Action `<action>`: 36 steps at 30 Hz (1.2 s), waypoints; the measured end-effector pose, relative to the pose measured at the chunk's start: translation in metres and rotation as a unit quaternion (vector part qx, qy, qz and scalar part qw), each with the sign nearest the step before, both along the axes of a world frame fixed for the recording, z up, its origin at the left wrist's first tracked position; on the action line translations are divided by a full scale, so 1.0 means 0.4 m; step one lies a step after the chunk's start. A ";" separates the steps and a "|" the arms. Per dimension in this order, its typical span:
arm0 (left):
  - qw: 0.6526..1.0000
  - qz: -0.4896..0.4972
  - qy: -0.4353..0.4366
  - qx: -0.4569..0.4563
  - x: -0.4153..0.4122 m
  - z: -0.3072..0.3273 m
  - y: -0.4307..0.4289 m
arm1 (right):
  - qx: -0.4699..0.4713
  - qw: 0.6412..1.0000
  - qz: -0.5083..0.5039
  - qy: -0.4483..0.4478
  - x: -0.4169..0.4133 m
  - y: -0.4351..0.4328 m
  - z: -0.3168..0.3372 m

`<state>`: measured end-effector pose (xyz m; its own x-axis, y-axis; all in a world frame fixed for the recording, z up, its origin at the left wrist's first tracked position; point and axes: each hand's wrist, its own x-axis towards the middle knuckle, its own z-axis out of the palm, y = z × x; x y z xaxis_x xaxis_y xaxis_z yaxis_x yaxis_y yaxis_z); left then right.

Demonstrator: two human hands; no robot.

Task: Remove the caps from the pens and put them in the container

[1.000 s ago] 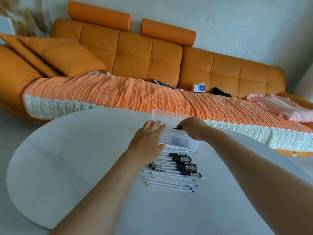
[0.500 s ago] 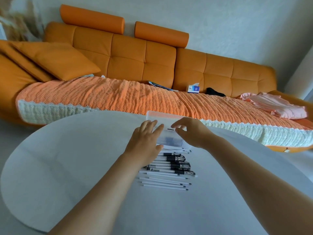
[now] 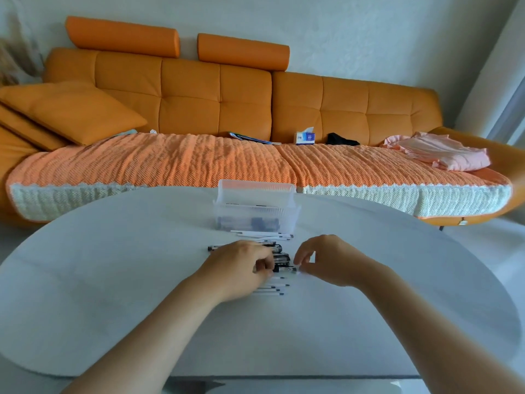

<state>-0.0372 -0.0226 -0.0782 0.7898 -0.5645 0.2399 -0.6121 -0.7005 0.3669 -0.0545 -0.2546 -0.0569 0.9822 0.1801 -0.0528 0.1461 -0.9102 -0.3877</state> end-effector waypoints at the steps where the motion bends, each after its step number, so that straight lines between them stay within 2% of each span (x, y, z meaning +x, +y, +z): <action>1: 1.000 -0.003 0.004 0.006 -0.004 -0.001 0.000 | 0.001 1.000 -0.004 0.004 -0.003 -0.005 -0.005; 8: 1.000 -0.001 0.002 0.028 -0.016 -0.012 -0.007 | 0.030 0.999 -0.041 0.015 0.000 -0.007 -0.028; 15: 0.999 -0.002 0.012 0.048 -0.011 -0.022 -0.006 | -0.021 1.000 -0.012 0.014 -0.022 -0.018 -0.014; 23: 0.997 0.031 -0.044 0.050 -0.011 -0.025 0.001 | 0.093 0.996 -0.002 -0.010 -0.028 0.014 -0.017; 32: 0.995 0.049 -0.063 0.065 -0.010 -0.022 -0.018 | 0.006 1.000 -0.015 -0.010 -0.025 0.047 -0.033; 36: 0.995 0.040 -0.061 0.063 -0.006 -0.027 -0.023 | -0.003 1.000 -0.027 -0.011 -0.022 0.053 -0.036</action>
<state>-0.0396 -0.0318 -0.0889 0.8023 -0.5332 0.2681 -0.5877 -0.7841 0.1994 -0.0633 -0.2334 -0.0712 0.9915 0.1260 -0.0320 0.1046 -0.9192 -0.3796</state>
